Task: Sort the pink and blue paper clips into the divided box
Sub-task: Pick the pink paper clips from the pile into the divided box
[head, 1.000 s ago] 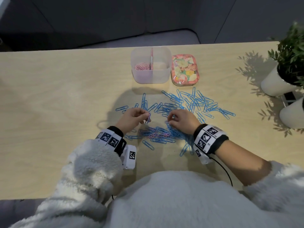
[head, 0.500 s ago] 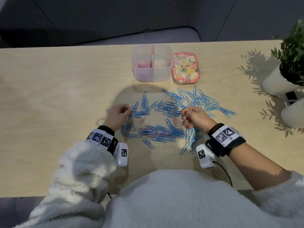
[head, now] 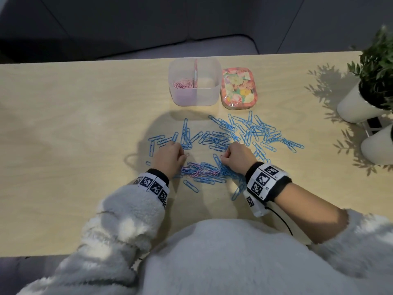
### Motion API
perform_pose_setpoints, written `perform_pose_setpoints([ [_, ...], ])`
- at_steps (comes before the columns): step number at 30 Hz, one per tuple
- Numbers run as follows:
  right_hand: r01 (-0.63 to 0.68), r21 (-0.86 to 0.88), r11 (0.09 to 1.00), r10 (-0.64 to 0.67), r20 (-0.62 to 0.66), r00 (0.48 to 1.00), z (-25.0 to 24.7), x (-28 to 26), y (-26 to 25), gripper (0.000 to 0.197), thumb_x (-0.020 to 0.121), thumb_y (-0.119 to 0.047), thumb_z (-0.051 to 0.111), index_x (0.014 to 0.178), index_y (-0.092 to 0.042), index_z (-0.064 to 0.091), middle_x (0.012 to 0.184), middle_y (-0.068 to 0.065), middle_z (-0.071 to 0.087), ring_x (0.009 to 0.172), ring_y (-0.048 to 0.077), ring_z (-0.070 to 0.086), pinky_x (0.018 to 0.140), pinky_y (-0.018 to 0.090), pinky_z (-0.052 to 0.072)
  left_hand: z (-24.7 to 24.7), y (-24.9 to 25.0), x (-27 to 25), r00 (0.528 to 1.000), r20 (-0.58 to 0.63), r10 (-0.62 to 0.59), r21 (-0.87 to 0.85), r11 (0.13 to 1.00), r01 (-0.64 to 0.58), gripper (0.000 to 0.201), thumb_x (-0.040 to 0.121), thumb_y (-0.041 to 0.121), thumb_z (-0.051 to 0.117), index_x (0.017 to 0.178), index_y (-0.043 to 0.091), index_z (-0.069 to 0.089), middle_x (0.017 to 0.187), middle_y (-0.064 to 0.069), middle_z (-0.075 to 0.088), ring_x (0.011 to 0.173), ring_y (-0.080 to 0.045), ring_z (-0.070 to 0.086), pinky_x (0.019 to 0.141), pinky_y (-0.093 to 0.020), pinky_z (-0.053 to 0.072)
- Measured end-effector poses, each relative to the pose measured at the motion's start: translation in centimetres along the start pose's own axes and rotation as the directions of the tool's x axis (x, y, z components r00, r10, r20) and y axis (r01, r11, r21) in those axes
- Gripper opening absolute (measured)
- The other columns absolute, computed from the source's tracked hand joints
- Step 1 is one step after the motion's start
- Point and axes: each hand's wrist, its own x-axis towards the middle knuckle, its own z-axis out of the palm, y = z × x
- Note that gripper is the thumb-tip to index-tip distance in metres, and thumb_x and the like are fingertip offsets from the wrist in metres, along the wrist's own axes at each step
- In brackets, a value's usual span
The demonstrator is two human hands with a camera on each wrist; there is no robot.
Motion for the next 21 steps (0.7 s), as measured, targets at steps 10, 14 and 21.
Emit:
perform_pose_setpoints([
  [10, 0.253, -0.268, 0.930, -0.241, 0.078, 0.967, -0.2, -0.7, -1.0, 0.017, 0.089, -0.005, 0.044, 0.100, 0.003, 0.055, 0.108, 0.021, 0.055, 0.102, 0.035, 0.053, 0.080, 0.040, 0.045, -1.1, -1.1, -0.5, 0.986, 0.162, -0.051, -0.457, 0.882, 0.120, 0.013, 0.092, 0.013, 0.053, 0.103, 0.007, 0.058, 0.076, 0.001, 0.057, 0.069, -0.015, 0.059, 0.058, -0.017, 0.047],
  [14, 0.233, -0.086, 0.969, -0.234, -0.003, 0.972, -0.2, -0.9, -0.5, 0.013, 0.087, -0.002, 0.044, 0.092, 0.003, 0.055, 0.094, 0.021, 0.062, 0.088, 0.036, 0.057, 0.074, 0.040, 0.046, -2.9, -1.4, -0.3, 0.888, 0.420, -0.186, -0.807, 0.371, 0.459, 0.022, 0.095, 0.005, 0.039, 0.105, 0.008, 0.058, 0.058, 0.007, 0.044, 0.038, -0.001, 0.040, 0.036, -0.010, 0.030],
  [21, 0.031, 0.317, 0.948, -0.054, 0.062, 0.997, -1.6, 0.5, -1.0, 0.018, 0.086, -0.008, 0.051, 0.081, 0.006, 0.062, 0.066, 0.008, 0.050, 0.056, 0.019, 0.041, 0.055, 0.028, 0.035, -4.2, -4.1, -0.5, 0.807, 0.553, -0.207, -0.833, -0.140, 0.535, 0.037, 0.095, 0.029, 0.035, 0.060, 0.019, 0.036, 0.049, 0.005, 0.039, 0.035, -0.004, 0.031, 0.033, -0.011, 0.028],
])
